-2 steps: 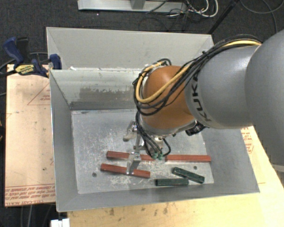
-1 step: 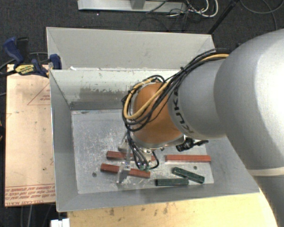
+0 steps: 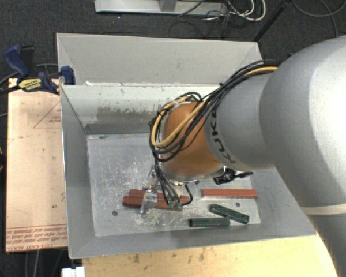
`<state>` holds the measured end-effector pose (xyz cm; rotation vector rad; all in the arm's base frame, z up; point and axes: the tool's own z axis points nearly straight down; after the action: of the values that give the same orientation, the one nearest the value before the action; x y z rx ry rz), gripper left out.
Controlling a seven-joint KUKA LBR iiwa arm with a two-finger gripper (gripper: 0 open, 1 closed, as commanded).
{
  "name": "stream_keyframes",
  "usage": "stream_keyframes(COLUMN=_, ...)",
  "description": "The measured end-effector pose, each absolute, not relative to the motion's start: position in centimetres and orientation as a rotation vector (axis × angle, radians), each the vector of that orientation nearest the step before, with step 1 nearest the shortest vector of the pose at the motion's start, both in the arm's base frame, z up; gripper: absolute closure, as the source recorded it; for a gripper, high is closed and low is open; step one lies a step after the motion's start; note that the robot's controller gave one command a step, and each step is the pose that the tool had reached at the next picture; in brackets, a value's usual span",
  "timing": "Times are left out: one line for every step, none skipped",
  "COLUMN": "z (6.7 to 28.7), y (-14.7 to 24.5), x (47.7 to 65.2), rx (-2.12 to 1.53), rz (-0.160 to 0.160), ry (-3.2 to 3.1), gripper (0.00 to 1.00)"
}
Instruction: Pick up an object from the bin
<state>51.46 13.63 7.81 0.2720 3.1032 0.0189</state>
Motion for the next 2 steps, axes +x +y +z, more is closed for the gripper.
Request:
stream_keyframes(z=7.81, y=13.62, x=51.46, rx=0.272, rz=0.019, ry=3.103, gripper=1.00)
stream_keyframes(z=8.06, y=13.63, x=51.43, rx=0.272, rz=0.016, ry=3.108, gripper=1.00)
